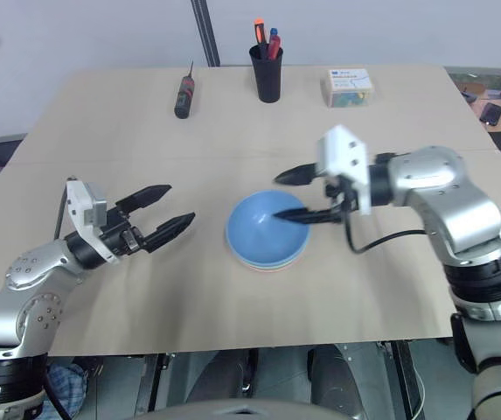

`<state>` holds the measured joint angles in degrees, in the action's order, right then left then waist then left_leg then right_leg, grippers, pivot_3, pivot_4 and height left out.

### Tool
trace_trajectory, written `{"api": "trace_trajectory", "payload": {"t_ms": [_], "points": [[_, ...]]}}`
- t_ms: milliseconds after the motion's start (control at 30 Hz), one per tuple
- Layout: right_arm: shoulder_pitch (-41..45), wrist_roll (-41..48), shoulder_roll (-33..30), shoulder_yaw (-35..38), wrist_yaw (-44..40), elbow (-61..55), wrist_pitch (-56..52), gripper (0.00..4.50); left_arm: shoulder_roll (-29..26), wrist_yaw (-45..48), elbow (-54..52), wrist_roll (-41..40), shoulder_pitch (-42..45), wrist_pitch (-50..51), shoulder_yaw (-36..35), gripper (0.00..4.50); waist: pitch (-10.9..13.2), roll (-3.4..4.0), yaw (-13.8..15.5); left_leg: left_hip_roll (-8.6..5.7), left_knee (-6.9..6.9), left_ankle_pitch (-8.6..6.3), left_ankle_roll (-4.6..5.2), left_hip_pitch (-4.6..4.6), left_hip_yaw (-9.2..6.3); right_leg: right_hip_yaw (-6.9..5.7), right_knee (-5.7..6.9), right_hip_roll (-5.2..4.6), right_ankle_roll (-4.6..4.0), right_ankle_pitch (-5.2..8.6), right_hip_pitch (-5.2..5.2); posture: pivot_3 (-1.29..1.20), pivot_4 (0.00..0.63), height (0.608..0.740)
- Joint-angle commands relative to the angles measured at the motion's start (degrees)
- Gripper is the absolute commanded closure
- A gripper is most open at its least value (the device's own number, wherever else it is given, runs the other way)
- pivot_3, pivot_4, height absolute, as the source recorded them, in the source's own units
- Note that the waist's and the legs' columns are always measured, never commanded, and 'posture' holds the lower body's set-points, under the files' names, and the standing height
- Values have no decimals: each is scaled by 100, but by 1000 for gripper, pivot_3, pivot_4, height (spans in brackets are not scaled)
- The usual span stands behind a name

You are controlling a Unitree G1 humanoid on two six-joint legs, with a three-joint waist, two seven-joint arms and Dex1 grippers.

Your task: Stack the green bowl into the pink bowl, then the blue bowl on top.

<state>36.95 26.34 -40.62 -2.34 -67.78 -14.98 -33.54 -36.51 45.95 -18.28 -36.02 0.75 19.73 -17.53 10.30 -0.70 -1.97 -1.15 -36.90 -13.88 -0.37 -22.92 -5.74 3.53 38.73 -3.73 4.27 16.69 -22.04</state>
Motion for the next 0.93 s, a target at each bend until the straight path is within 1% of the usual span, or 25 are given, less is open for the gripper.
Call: {"api": "trace_trajectory", "payload": {"t_ms": [33, 200, 333, 500, 633, 767, 933], "points": [[-447, 276, -167, 644, -13, 188, 227, 1748, 74, -298, -538, 21, -344, -123, -360, 0, 0, 0, -3, 1, 3, 0, 0, 0, 0, 0, -1, 0, 0, 0, -1, 0, 150, 740], [-1255, 218, -465, 1072, -478, 903, 1091, 1748, 188, -227, -805, -10, -1065, -357, -685, 0, 1, 1, -12, 5, 6, 0, 0, 3, 11, 8, -2, 1, 0, 0, -1, 0, 150, 740], [-1593, 158, -471, 1228, -767, 1589, 1756, 1748, 293, -174, -897, 26, -1530, -548, -848, 0, 0, 1, -12, 6, 4, 0, 0, 20, 11, 6, -2, 2, 0, 0, 18, 0, 150, 740], [-1720, 95, -306, 1336, -1109, 2597, 2827, 1748, 391, -94, -982, -11, -1895, -800, -965, 0, 1, 1, -11, 6, -2, 0, 0, 21, 19, 4, -1, 4, 0, 0, 22, 0, 150, 740], [-1706, 4, -307, 1283, -1336, 3128, 3322, 1748, 446, -40, -985, -3, -2042, -956, -994, 0, 1, 1, -14, 7, -3, 0, 0, 21, 24, 3, -3, 4, 0, 0, 25, 0, 150, 740], [-1642, -10, -322, 1279, -1492, 3537, 3565, 1748, 460, -5, -950, 0, -2124, -1036, -1025, 0, 1, 1, -17, 7, -3, 0, 0, 23, 30, 1, -2, 5, 0, 0, 28, 0, 150, 740], [-1625, 5, -288, 1268, -1531, 3621, 3690, 1748, 437, 66, -921, 74, -2170, -1147, -984, 0, 1, 2, -18, 7, -4, 0, 0, 24, 33, 1, -3, 4, 0, 0, 30, 0, 150, 740]]}}
